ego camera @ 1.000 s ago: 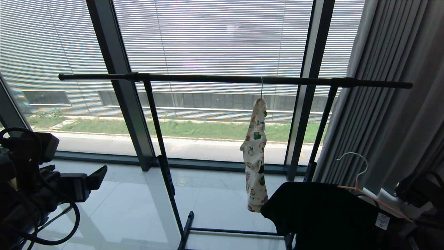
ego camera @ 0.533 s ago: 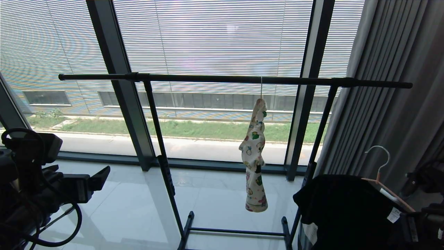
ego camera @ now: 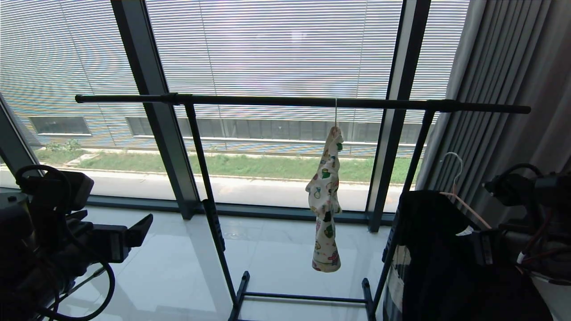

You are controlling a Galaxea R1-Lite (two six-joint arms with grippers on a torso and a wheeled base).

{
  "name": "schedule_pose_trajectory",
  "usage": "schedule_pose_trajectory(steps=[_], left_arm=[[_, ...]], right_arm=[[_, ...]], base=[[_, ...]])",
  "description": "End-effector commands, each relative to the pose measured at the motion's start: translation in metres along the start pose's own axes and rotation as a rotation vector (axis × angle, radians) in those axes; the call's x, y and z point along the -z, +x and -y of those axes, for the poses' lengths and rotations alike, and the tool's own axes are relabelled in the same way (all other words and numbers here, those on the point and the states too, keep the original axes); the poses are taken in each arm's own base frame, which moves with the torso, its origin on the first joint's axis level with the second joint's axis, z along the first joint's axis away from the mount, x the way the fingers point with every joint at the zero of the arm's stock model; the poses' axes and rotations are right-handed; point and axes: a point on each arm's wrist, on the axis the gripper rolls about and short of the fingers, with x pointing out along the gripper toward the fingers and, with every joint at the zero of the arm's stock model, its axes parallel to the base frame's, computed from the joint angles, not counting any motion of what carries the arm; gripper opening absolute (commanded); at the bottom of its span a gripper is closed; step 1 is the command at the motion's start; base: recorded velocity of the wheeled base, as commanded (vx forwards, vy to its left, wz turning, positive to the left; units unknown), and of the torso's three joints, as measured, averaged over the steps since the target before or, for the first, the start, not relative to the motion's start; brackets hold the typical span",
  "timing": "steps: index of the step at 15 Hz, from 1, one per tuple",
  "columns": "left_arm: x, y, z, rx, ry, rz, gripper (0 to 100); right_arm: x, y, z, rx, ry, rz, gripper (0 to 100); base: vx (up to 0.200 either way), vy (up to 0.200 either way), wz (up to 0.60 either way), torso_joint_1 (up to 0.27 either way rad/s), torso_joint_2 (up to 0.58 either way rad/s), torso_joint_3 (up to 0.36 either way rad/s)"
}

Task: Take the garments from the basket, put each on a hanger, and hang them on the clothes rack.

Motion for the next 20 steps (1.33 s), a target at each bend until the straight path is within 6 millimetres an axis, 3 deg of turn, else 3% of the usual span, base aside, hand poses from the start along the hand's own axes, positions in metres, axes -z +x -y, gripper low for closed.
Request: schedule_pose_trajectory(steps=[1,5,10,20], left_arm=[[-0.001,-0.001,0.005,0.026,0.008,0.008,100],[-0.003,-0.005,0.013,0.057,0.021,0.022,100],[-0.003,-0.005,0.013,0.058,0.019,0.025,100],[-0.003,-0.006,0.015,0.070,0.022,0.025,100]], right_arm=[[-0.010,0.000,-0.003,-0.022,-0.005,0.058,0],[-0.035,-0.005,-0.007,-0.077,0.026,0.180,0],[-0.048,-0.006,-0.009,-0.086,0.033,0.220,0],[-0.059,-0.019,-0.009,-0.117,0.012,0.330,0]], base=[[0.000,0.000,0.00,0.000,0.00,0.000],[0.000,0.000,0.00,0.000,0.00,0.000],[0.000,0.000,0.00,0.000,0.00,0.000],[0.200,0.000,0.00,0.004,0.00,0.004]])
